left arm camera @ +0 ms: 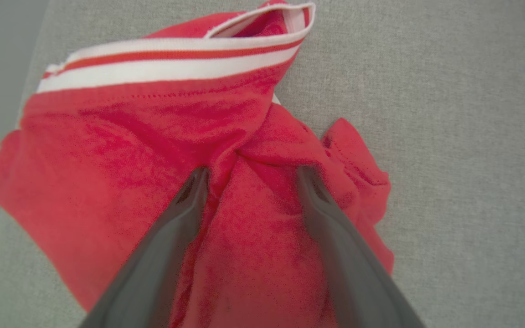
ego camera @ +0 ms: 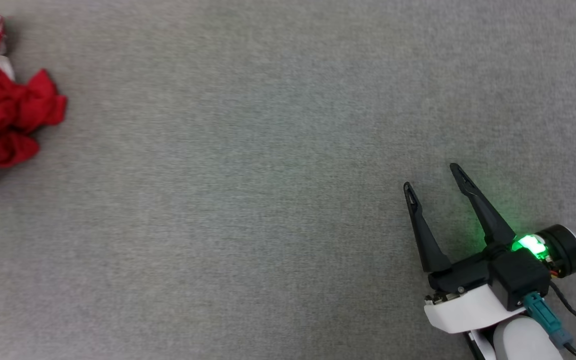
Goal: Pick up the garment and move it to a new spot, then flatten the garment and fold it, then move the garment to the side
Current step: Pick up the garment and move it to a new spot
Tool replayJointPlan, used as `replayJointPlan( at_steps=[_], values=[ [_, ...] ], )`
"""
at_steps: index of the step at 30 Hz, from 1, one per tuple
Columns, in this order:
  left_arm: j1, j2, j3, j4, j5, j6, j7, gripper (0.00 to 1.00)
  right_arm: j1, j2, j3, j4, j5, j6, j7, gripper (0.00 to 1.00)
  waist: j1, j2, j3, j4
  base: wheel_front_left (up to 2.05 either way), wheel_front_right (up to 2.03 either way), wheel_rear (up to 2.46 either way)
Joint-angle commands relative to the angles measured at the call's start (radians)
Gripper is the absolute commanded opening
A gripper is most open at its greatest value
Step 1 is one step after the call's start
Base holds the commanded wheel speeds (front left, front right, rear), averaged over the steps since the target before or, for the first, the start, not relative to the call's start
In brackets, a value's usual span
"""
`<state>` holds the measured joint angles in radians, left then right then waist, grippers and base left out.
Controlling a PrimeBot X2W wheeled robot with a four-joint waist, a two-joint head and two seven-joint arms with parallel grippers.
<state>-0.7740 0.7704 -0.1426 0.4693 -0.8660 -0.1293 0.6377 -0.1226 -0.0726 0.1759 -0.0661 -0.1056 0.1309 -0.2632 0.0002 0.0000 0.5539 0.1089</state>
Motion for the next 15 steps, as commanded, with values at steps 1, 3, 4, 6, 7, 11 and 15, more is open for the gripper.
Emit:
replayJointPlan(
  at_steps=[1, 3, 4, 6, 7, 11, 15],
  values=[
    [-0.02, 0.016, -0.001, 0.016, -0.017, -0.001, 0.041, 1.0, -0.018, 0.003, 0.007, -0.004, -0.003, 0.0, -0.002, 1.0, -0.0002, 0.0, 0.049, -0.042, 0.0, 0.0, 0.0],
    [-0.041, 0.023, -0.002, 0.04, -0.042, 0.002, 0.1, 1.0, -0.023, 0.006, 0.013, -0.005, -0.004, 0.0, -0.002, 1.0, -0.0002, 0.0, 0.064, -0.052, 0.0, 0.0, 0.0],
    [-0.048, 0.026, -0.004, 0.051, -0.049, 0.004, 0.123, 1.0, -0.022, 0.006, 0.016, -0.004, -0.005, 0.0, -0.002, 1.0, -0.0002, 0.0, 0.071, -0.057, 0.0, 0.0, 0.0],
    [-0.055, 0.029, -0.013, 0.074, -0.058, 0.006, 0.161, 1.0, -0.022, 0.007, 0.018, -0.002, -0.007, 0.0, -0.002, 1.0, -0.0002, 0.0, 0.081, -0.064, 0.0, 0.0, 0.0],
    [-0.054, 0.027, -0.02, 0.084, -0.06, 0.006, 0.178, 1.0, -0.024, 0.007, 0.018, -0.001, -0.007, 0.0, -0.002, 1.0, -0.0002, 0.0, 0.086, -0.066, 0.0, 0.0, 0.0],
    [-0.038, 0.011, -0.047, 0.12, -0.064, 0.004, 0.204, 0.0, -0.027, 0.008, 0.016, 0.003, -0.009, -0.001, -0.001, 1.0, -0.0002, 0.0, 0.094, -0.07, 0.0, 0.0, 0.0],
    [-0.032, -0.006, -0.048, 0.134, -0.072, 0.0, 0.161, 0.0, -0.031, 0.011, 0.014, 0.011, -0.011, -0.001, -0.001, 1.0, -0.0002, 0.0, 0.082, -0.067, 0.0, 0.0, 0.0]
  ],
)
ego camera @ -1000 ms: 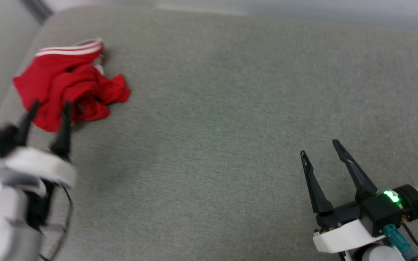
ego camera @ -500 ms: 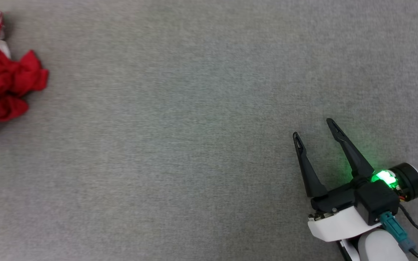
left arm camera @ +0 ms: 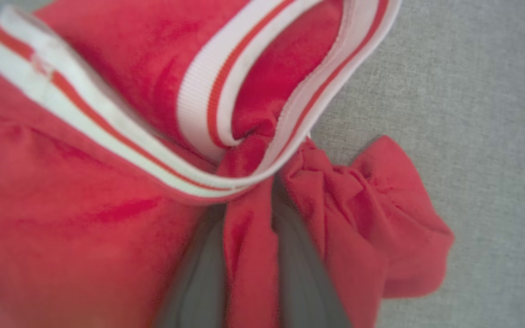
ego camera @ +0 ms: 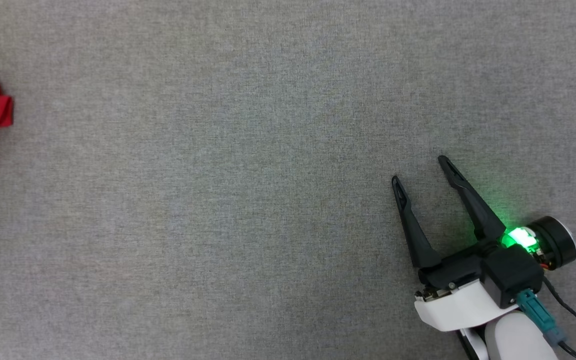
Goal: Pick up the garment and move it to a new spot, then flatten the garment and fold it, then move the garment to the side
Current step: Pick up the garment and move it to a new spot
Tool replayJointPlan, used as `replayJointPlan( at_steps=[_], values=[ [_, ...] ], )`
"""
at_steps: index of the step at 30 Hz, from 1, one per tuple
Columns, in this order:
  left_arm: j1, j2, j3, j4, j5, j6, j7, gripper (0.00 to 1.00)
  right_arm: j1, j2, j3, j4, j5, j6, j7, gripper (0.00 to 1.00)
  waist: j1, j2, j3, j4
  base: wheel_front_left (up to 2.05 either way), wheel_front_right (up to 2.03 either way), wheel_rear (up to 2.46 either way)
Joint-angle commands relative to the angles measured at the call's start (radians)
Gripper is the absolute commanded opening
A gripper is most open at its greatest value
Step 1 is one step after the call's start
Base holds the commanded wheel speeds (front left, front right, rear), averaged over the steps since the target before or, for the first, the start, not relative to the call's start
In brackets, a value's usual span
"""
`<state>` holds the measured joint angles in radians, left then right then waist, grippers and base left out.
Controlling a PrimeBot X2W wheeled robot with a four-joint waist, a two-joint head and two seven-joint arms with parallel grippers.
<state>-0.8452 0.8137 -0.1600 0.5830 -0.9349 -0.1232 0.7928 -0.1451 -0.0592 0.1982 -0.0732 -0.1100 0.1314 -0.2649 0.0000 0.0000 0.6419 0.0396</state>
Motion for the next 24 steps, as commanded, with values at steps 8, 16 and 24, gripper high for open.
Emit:
replayJointPlan(
  at_steps=[8, 16, 24],
  values=[
    [0.044, -0.02, -0.045, -0.043, -0.015, -0.008, -0.156, 0.0, 0.003, 0.001, -0.004, 0.032, 0.004, -0.001, 0.0, 1.0, 0.0, 0.0, -0.109, 0.011, 0.0, 0.0, 0.0],
    [0.129, 0.011, -0.128, -0.235, -0.076, -0.007, -0.338, 0.0, 0.049, 0.004, -0.028, 0.057, 0.015, -0.001, 0.0, 1.0, 0.0, 0.0, -0.265, 0.02, 0.0, 0.0, 0.0],
    [0.221, -0.008, -0.23, -0.452, -0.081, -0.007, -0.413, 0.0, 0.11, 0.007, -0.054, 0.071, 0.03, -0.001, 0.0, 1.0, 0.0, 0.0, -0.4, 0.016, 0.0, 0.0, 0.0]
  ],
)
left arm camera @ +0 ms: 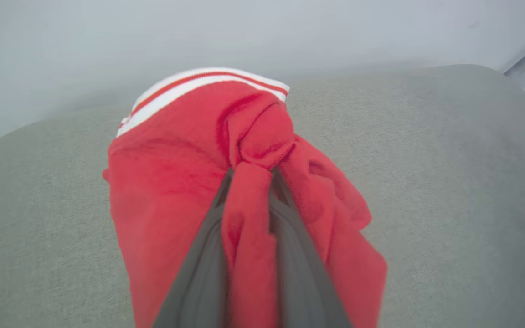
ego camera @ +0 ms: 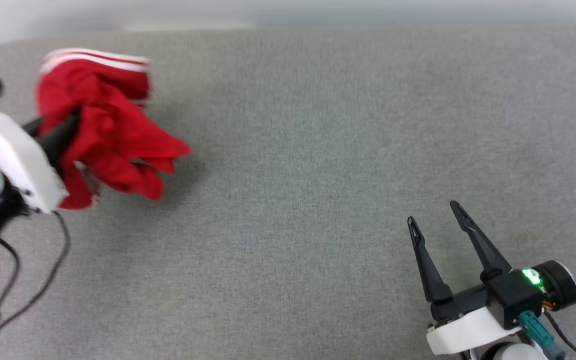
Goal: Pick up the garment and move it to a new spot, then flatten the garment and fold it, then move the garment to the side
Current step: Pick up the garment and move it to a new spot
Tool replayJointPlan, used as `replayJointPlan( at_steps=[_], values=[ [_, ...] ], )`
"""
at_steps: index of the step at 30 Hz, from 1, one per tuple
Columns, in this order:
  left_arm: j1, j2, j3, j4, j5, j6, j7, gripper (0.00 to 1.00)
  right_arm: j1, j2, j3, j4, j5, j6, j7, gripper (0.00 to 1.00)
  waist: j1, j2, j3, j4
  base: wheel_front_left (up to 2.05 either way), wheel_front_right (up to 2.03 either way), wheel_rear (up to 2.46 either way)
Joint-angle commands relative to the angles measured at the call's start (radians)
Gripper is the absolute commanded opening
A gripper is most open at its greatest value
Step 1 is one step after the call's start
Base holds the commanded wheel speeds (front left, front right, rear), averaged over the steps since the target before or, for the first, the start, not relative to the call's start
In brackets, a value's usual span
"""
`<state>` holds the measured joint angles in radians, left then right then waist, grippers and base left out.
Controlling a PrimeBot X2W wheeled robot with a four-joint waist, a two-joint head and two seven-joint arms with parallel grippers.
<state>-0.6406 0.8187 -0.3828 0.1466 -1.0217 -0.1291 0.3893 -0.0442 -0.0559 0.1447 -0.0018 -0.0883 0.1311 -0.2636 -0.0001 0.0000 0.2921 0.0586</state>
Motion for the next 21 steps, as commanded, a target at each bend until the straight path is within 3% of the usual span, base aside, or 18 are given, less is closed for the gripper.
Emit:
replayJointPlan(
  at_steps=[1, 5, 11, 18, 21],
  values=[
    [0.027, -0.028, -0.02, -0.036, 0.006, -0.001, -0.013, 0.0, 0.016, 0.003, -0.001, 0.002, 0.01, -0.001, -0.002, 1.0, 0.0001, 0.0, -0.064, -0.006, 0.0, 0.0, 0.0],
    [0.046, -0.084, -0.073, -0.106, 0.031, 0.02, -0.013, 0.0, 0.028, 0.004, -0.002, 0.0, 0.014, -0.001, -0.002, 1.0, 0.0001, 0.0, -0.091, -0.023, 0.0, 0.0, 0.0],
    [0.082, -0.225, -0.198, -0.183, 0.112, 0.088, -0.024, 0.0, 0.034, 0.006, -0.014, -0.015, 0.018, -0.001, -0.002, 1.0, 0.0001, 0.0, -0.106, -0.082, 0.0, 0.0, 0.0],
    [0.065, -0.431, -0.311, -0.064, 0.187, 0.132, -0.097, 0.0, 0.027, 0.007, -0.02, -0.031, 0.027, -0.001, -0.002, 1.0, 0.0001, 0.0, -0.079, -0.185, 0.0, 0.0, 0.0],
    [0.038, -0.489, -0.361, 0.03, 0.249, 0.143, -0.126, 0.0, 0.025, 0.007, -0.014, -0.034, 0.035, -0.001, -0.002, 1.0, 0.0001, 0.0, -0.063, -0.224, 0.0, 0.0, 0.0]
  ],
)
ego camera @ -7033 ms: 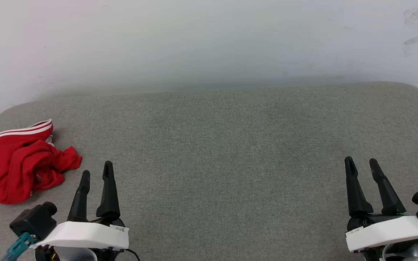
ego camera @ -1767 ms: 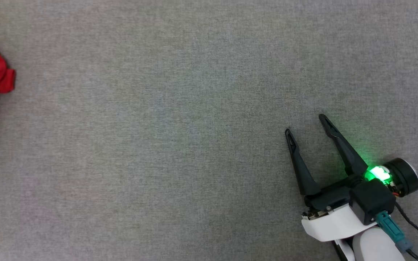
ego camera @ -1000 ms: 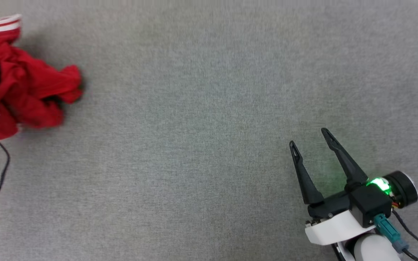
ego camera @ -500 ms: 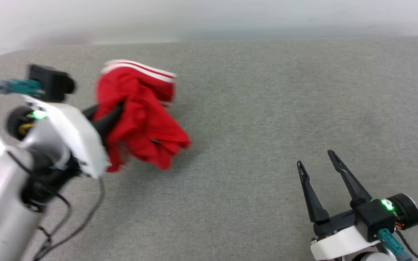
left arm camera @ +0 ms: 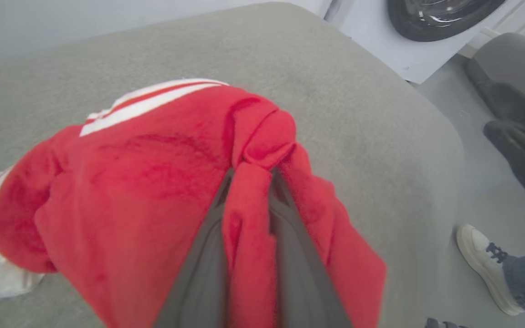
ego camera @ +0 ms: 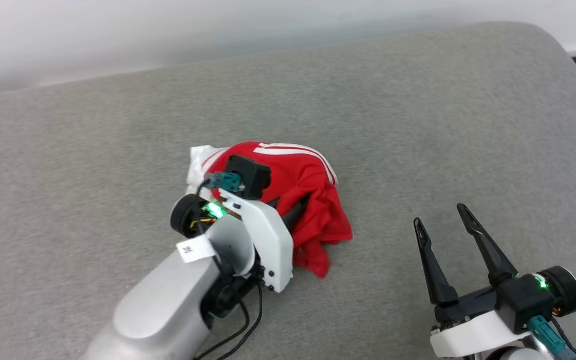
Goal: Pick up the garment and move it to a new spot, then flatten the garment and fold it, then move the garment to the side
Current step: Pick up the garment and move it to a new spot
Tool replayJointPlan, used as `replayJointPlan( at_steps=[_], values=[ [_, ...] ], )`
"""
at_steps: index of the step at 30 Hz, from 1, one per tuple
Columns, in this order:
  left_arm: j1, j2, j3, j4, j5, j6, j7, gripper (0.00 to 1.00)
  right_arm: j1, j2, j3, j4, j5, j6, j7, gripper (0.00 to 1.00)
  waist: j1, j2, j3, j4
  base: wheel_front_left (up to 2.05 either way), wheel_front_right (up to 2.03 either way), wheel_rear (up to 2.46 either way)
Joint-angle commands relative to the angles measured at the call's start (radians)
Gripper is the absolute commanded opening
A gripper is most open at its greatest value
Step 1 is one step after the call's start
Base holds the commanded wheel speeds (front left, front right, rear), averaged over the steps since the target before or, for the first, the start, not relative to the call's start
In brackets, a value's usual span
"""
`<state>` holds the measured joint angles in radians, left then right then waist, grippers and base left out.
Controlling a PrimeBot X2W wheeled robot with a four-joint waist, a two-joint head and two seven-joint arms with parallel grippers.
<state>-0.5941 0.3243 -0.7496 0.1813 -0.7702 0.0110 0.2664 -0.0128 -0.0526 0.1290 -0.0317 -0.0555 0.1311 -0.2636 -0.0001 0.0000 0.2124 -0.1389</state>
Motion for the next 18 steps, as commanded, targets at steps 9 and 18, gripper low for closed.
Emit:
replayJointPlan(
  at_steps=[9, 18],
  values=[
    [-0.042, -0.107, -0.062, 0.219, 0.066, -0.037, -0.134, 1.0, -0.013, 0.004, 0.005, -0.011, 0.023, -0.001, -0.002, 1.0, 0.0001, 0.0, 0.038, -0.069, 0.0, 0.0, 0.0],
    [-0.046, -0.104, 0.025, 0.244, 0.05, -0.049, -0.346, 1.0, 0.013, 0.004, -0.013, 0.002, -0.003, -0.001, -0.002, 1.0, 0.0001, 0.0, -0.048, 0.0, 0.0, 0.0, 0.0]
  ],
)
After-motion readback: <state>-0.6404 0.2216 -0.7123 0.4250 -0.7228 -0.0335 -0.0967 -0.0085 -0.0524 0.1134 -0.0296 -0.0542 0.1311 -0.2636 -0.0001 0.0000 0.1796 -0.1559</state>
